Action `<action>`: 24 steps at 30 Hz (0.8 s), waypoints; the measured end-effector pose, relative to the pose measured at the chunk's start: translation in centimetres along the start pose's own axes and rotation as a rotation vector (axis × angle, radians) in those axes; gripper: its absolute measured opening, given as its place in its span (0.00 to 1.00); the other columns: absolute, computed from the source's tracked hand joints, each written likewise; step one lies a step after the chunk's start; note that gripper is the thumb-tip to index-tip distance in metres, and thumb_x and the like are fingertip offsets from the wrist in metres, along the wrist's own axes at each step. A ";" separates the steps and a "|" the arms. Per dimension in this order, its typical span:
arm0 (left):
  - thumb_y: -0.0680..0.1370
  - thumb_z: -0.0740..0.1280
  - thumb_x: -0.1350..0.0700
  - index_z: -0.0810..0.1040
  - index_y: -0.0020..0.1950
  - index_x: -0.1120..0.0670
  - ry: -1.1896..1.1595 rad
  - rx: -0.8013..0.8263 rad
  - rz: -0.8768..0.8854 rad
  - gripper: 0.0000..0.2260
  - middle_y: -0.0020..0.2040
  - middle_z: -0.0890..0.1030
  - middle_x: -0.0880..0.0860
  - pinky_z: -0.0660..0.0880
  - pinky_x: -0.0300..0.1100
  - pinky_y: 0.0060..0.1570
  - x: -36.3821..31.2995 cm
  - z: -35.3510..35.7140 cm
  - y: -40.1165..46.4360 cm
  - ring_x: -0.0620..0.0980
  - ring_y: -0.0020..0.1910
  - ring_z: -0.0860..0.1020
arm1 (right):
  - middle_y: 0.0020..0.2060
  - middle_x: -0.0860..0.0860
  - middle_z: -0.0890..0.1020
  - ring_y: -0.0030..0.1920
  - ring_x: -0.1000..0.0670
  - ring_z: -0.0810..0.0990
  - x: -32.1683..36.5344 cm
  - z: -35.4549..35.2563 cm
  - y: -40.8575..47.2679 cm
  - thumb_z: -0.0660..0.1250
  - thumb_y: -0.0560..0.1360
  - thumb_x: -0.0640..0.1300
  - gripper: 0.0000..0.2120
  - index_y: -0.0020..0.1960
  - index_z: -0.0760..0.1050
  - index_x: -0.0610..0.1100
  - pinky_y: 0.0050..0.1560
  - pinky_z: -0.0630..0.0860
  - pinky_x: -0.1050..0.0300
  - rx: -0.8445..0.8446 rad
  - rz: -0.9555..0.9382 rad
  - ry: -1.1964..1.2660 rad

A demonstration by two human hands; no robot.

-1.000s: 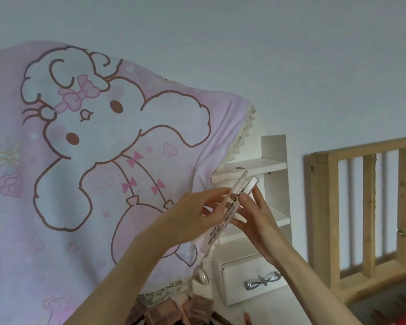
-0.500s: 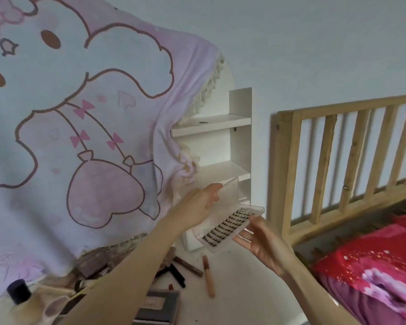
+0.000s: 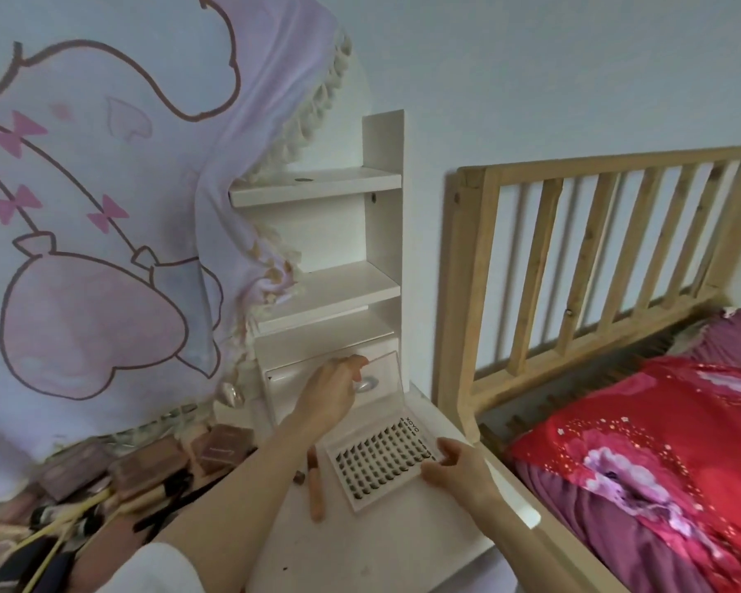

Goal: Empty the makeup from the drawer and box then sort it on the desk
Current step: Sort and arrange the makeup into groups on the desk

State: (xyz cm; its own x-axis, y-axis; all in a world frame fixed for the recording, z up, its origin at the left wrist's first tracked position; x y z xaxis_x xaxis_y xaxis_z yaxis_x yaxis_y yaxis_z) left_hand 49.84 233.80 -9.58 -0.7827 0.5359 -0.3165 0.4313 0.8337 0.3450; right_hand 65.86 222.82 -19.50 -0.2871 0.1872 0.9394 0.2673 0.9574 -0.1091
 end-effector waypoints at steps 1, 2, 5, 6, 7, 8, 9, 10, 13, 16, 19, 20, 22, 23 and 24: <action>0.75 0.59 0.70 0.71 0.67 0.55 -0.017 -0.021 -0.005 0.22 0.55 0.79 0.54 0.69 0.39 0.50 0.0 0.1 0.4 0.52 0.55 0.75 | 0.35 0.53 0.77 0.37 0.55 0.76 0.3 0.0 0.1 0.70 0.71 0.37 0.11 0.48 0.71 0.49 0.45 0.71 0.63 -0.009 -0.018 -0.071; 0.75 0.60 0.70 0.71 0.67 0.56 -0.026 -0.036 -0.004 0.22 0.55 0.79 0.55 0.68 0.39 0.50 -0.2 0.2 0.7 0.52 0.56 0.74 | 0.39 0.54 0.76 0.40 0.57 0.75 0.7 0.2 0.3 0.70 0.72 0.39 0.14 0.51 0.68 0.49 0.46 0.70 0.66 -0.011 -0.046 -0.131; 0.74 0.59 0.72 0.71 0.65 0.59 -0.029 -0.073 0.009 0.21 0.55 0.78 0.57 0.68 0.39 0.51 -0.4 0.4 1.6 0.52 0.57 0.71 | 0.60 0.49 0.72 0.61 0.51 0.69 0.5 1.4 1.2 0.71 0.71 0.46 0.28 0.68 0.65 0.41 0.64 0.64 0.62 0.001 -0.106 -0.365; 0.74 0.58 0.72 0.72 0.65 0.59 -0.022 -0.082 0.012 0.21 0.55 0.78 0.56 0.68 0.38 0.51 -0.4 0.6 1.9 0.52 0.57 0.71 | 0.65 0.49 0.68 0.67 0.49 0.64 0.3 1.7 1.4 0.70 0.71 0.49 0.34 0.71 0.60 0.42 0.68 0.59 0.60 -0.003 -0.117 -0.432; 0.74 0.58 0.72 0.73 0.64 0.59 -0.017 -0.091 0.014 0.20 0.56 0.79 0.56 0.67 0.38 0.51 -0.3 0.8 2.1 0.52 0.57 0.71 | 0.68 0.49 0.65 0.69 0.49 0.61 0.1 1.9 1.5 0.70 0.71 0.51 0.37 0.73 0.58 0.43 0.69 0.55 0.60 -0.010 -0.137 -0.508; 0.75 0.58 0.71 0.73 0.63 0.59 -0.014 -0.099 0.021 0.19 0.56 0.79 0.56 0.67 0.38 0.51 -0.2 1.0 2.3 0.52 0.57 0.71 | 0.70 0.50 0.63 0.70 0.50 0.59 0.0 2.1 1.6 0.69 0.71 0.53 0.38 0.74 0.56 0.45 0.69 0.54 0.60 -0.015 -0.151 -0.567; 0.75 0.60 0.70 0.74 0.62 0.60 -0.011 -0.111 0.032 0.17 0.56 0.79 0.56 0.67 0.39 0.52 -0.3 1.1 2.4 0.53 0.57 0.72 | 0.71 0.51 0.62 0.71 0.51 0.58 0.0 2.2 1.8 0.68 0.71 0.55 0.38 0.74 0.55 0.46 0.70 0.52 0.61 -0.027 -0.170 -0.603; 0.76 0.62 0.68 0.76 0.61 0.60 0.005 -0.126 0.042 0.14 0.56 0.79 0.56 0.67 0.40 0.52 -0.4 1.1 2.5 0.54 0.56 0.72 | 0.72 0.51 0.61 0.72 0.51 0.57 -0.1 2.2 2.0 0.67 0.72 0.56 0.38 0.75 0.53 0.46 0.71 0.50 0.61 -0.038 -0.185 -0.620; 0.71 0.70 0.64 0.81 0.51 0.59 0.091 -0.225 0.072 0.09 0.48 0.80 0.56 0.66 0.42 0.49 -0.9 0.4 2.4 0.57 0.50 0.75 | 0.74 0.52 0.58 0.74 0.52 0.55 -0.3 1.7 2.3 0.63 0.74 0.58 0.37 0.76 0.51 0.47 0.73 0.47 0.59 -0.092 -0.206 -0.648; 0.61 0.77 0.65 0.82 0.38 0.56 0.178 -0.294 0.128 0.09 0.36 0.77 0.53 0.62 0.40 0.43 -1.1 -0.1 2.4 0.55 0.38 0.76 | 0.75 0.53 0.57 0.74 0.52 0.53 -0.5 1.8 2.3 0.59 0.75 0.61 0.36 0.76 0.50 0.47 0.73 0.43 0.59 -0.131 -0.250 -0.744; 0.56 0.79 0.67 0.83 0.39 0.56 0.231 -0.245 0.192 0.15 0.35 0.77 0.52 0.73 0.43 0.36 -1.4 0.0 1.9 0.53 0.35 0.77 | 0.76 0.52 0.53 0.75 0.52 0.50 -0.8 2.1 2.2 0.52 0.75 0.65 0.38 0.76 0.46 0.47 0.72 0.39 0.60 -0.119 -0.272 -0.800; 0.55 0.79 0.68 0.84 0.41 0.55 0.268 -0.223 0.198 0.18 0.36 0.78 0.51 0.73 0.42 0.36 -1.4 0.2 1.5 0.53 0.36 0.78 | 0.76 0.52 0.51 0.75 0.53 0.49 -0.8 2.2 2.1 0.46 0.72 0.68 0.40 0.76 0.45 0.46 0.71 0.37 0.60 -0.115 -0.281 -0.824; 0.54 0.78 0.68 0.83 0.46 0.55 0.356 -0.215 0.199 0.22 0.40 0.79 0.51 0.69 0.42 0.41 -1.3 0.5 0.8 0.52 0.41 0.77 | 0.77 0.51 0.48 0.76 0.53 0.46 -0.8 2.5 2.1 0.34 0.63 0.69 0.47 0.77 0.42 0.46 0.69 0.34 0.60 -0.112 -0.287 -0.866; 0.56 0.76 0.67 0.82 0.51 0.55 0.372 -0.201 0.184 0.24 0.44 0.79 0.52 0.65 0.42 0.44 -1.4 0.5 0.3 0.52 0.46 0.76 | 0.77 0.51 0.46 0.76 0.53 0.45 -0.9 2.6 2.1 0.32 0.60 0.68 0.49 0.77 0.40 0.46 0.69 0.34 0.59 -0.112 -0.285 -0.878; 0.61 0.73 0.66 0.78 0.59 0.55 0.370 -0.171 0.161 0.26 0.51 0.79 0.53 0.61 0.43 0.47 -1.3 0.8 -0.2 0.52 0.52 0.73 | 0.77 0.50 0.45 0.76 0.53 0.43 -1.0 2.7 2.1 0.31 0.60 0.68 0.49 0.77 0.39 0.45 0.69 0.33 0.59 -0.108 -0.277 -0.886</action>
State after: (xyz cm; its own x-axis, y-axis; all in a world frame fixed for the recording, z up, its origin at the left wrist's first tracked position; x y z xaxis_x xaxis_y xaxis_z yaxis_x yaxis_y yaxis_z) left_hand 51.16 233.06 -9.87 -0.8328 0.5476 0.0808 0.5052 0.6924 0.5151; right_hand 64.19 225.29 -21.52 -0.9383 0.0969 0.3321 0.1555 0.9757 0.1546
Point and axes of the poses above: each hand's wrist, its own y-axis towards the middle knuckle, its own z-axis out of the palm, x = y × z, the point moved 8 cm from there along y, towards the middle knuckle
